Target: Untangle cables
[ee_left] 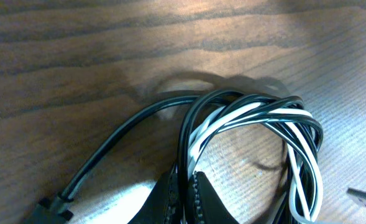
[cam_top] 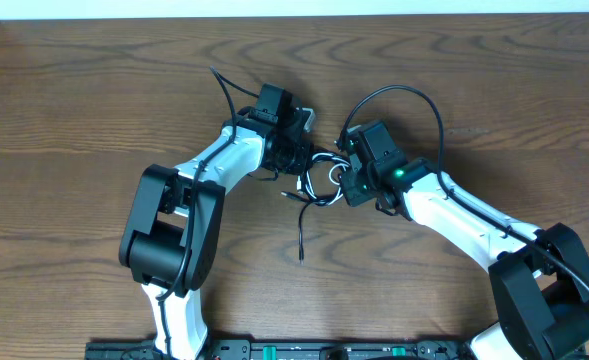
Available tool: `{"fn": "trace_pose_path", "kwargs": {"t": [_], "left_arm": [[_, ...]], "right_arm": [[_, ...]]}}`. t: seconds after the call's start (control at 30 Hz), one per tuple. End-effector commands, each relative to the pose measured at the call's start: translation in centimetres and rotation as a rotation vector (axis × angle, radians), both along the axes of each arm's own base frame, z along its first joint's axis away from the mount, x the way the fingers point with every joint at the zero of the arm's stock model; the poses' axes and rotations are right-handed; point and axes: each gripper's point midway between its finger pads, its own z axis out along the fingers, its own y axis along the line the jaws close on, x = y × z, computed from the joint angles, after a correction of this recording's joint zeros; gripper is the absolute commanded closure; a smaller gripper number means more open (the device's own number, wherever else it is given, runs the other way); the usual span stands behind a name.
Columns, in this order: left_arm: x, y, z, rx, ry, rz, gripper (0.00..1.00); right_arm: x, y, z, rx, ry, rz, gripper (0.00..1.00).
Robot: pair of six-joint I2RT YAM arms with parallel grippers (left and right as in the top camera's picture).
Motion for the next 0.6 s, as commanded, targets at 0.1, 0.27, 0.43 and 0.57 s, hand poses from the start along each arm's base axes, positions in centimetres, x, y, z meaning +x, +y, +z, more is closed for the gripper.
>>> {"fn": "trace_pose_path", "kwargs": {"t": [0.1, 0.27, 0.43, 0.57], "left_arm": [[-1.4, -2.2, 3.8, -0.154, 0.005, -0.068, 0.92], [-2.1, -3.2, 4.6, -0.225, 0.029, -0.100, 0.92], [-2.4, -3.6, 5.0, -0.261, 0.038, -0.120, 0.92], [-2.4, -3.6, 5.0, -0.262, 0.038, -0.120, 0.92]], "right_arm": [[1.2, 0.7, 0.9, 0.064, -0.020, -0.088, 0.99], [1.1, 0.8, 0.9, 0.086, -0.004, -0.134, 0.99], [1.0, 0.9, 0.8, 0.092, 0.005, -0.134, 0.99], [-0.1, 2.2, 0.7, 0.142, 0.053, -0.086, 0.99]]}}
